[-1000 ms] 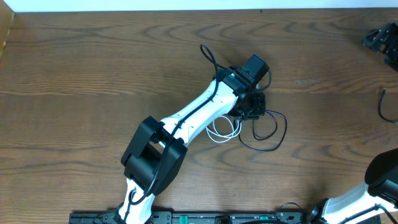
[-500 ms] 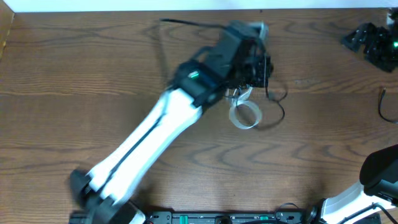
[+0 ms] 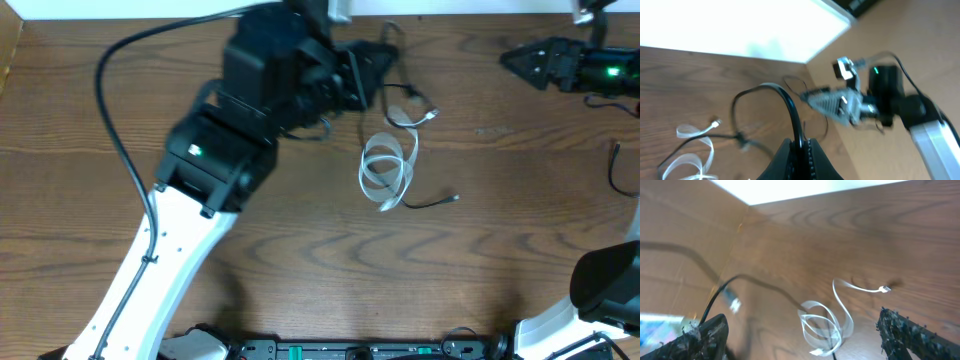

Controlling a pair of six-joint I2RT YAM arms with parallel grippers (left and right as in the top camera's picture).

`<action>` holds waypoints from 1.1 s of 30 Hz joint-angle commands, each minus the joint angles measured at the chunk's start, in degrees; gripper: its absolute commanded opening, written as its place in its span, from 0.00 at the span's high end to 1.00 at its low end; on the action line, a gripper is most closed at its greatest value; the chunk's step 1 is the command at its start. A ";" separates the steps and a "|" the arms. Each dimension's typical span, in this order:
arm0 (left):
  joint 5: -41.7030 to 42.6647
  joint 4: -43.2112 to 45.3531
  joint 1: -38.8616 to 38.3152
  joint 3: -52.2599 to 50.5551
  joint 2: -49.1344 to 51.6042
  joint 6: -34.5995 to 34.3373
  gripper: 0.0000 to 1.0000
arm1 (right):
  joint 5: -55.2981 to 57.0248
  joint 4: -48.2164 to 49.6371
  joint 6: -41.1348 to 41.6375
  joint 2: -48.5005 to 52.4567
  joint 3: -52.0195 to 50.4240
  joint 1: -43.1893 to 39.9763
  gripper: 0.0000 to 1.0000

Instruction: Untangle cables

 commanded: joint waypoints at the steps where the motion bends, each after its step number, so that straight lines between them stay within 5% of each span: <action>1: 2.75 0.22 3.26 -0.04 -0.07 -2.23 0.93 | -2.95 -0.50 -1.84 -1.16 0.07 3.52 0.08; 7: 3.96 1.49 5.95 -0.04 0.02 -2.05 0.92 | -1.55 -0.13 -1.79 -1.14 0.07 8.98 0.08; 13: 4.17 10.54 7.28 -0.04 -1.86 -3.04 0.93 | 18.95 1.25 5.51 -0.11 -1.05 15.30 0.07; 33: 0.44 27.76 7.30 -0.04 -11.69 -3.13 0.93 | 20.70 13.25 4.46 5.84 -16.46 26.18 0.08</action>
